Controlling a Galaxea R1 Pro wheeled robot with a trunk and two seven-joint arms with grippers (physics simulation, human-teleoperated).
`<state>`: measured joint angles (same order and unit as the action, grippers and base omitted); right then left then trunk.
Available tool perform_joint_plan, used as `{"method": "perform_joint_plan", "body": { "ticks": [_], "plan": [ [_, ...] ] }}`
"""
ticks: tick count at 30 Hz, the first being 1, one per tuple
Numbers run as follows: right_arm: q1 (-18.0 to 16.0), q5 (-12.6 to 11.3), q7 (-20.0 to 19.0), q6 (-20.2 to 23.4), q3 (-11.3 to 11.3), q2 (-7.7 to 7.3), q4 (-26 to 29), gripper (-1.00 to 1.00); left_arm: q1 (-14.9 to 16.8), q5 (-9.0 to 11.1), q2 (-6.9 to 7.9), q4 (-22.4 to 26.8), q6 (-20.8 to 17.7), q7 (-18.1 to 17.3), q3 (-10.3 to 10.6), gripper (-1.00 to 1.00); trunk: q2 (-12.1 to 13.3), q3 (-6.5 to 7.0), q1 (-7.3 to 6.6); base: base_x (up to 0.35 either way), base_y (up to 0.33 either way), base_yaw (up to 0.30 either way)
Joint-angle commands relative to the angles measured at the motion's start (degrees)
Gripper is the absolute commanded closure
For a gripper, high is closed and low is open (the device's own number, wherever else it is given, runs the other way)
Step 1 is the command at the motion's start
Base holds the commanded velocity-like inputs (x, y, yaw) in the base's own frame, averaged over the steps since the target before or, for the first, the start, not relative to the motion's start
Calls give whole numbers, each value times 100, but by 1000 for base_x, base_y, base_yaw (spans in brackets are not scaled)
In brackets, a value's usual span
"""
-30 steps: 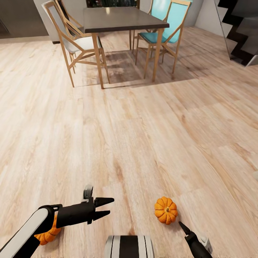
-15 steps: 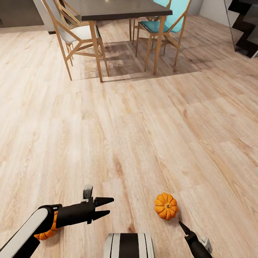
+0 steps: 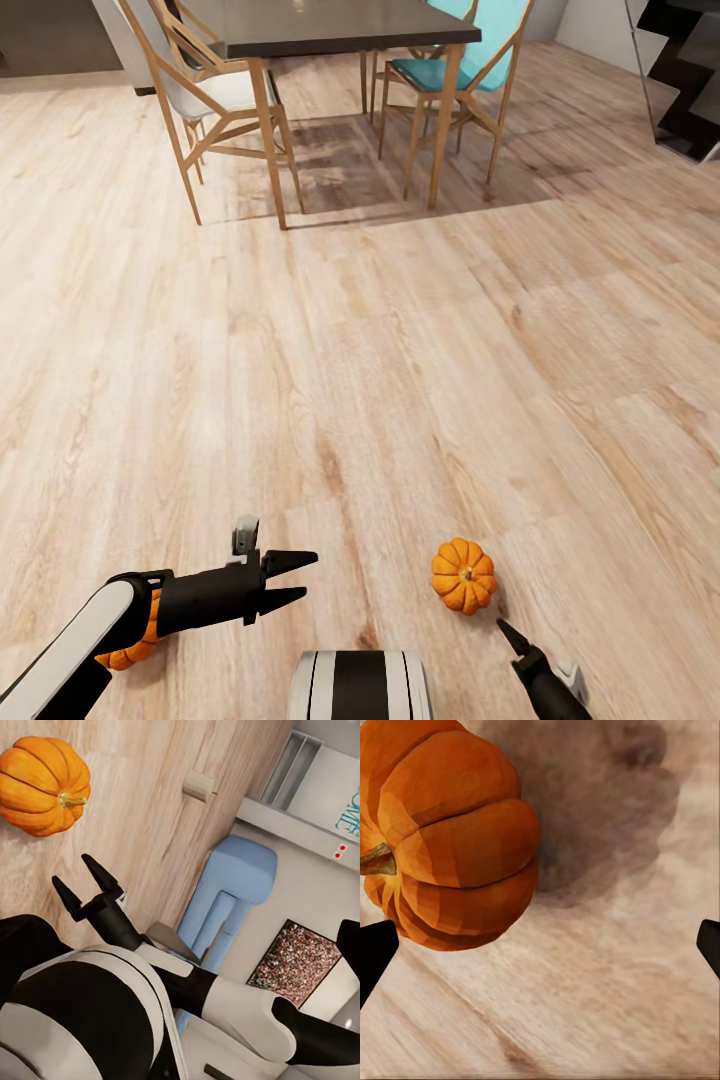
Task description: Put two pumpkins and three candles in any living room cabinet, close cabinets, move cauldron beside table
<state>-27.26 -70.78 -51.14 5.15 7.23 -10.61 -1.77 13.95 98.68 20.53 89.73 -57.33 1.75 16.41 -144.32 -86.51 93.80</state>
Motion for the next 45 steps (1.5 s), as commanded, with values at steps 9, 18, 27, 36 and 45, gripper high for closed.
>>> {"method": "perform_joint_plan", "body": {
  "ticks": [9, 18, 27, 36, 45],
  "plan": [
    [-7, -67, 82, 117, 76, 11, 511, -100, 2, 28, 4, 1, -7, 18, -4, -100, -1, -3, -1, 63, 33, 0],
    [-7, -68, 83, 110, 77, 30, 529, -100, 2, 28, 4, 1, -7, 18, -6, -100, -1, -3, -1, 69, 2, 0],
    [-7, -76, 87, 109, 77, 39, 529, -100, 2, 28, 5, 1, -7, 18, -17, -100, -1, -3, -1, 46, 0, 0],
    [-7, -70, 191, 114, 77, 15, 540, -100, 2, 28, 4, 1, -7, 18, -23, -100, -7, -92, 9, 1, 0, 0],
    [-4, -59, 244, 102, 77, 15, 555, -100, 2, 28, 4, 1, -7, 18, -24, -100, -11, -158, 17, 0, 0, 0]
  ]
}}
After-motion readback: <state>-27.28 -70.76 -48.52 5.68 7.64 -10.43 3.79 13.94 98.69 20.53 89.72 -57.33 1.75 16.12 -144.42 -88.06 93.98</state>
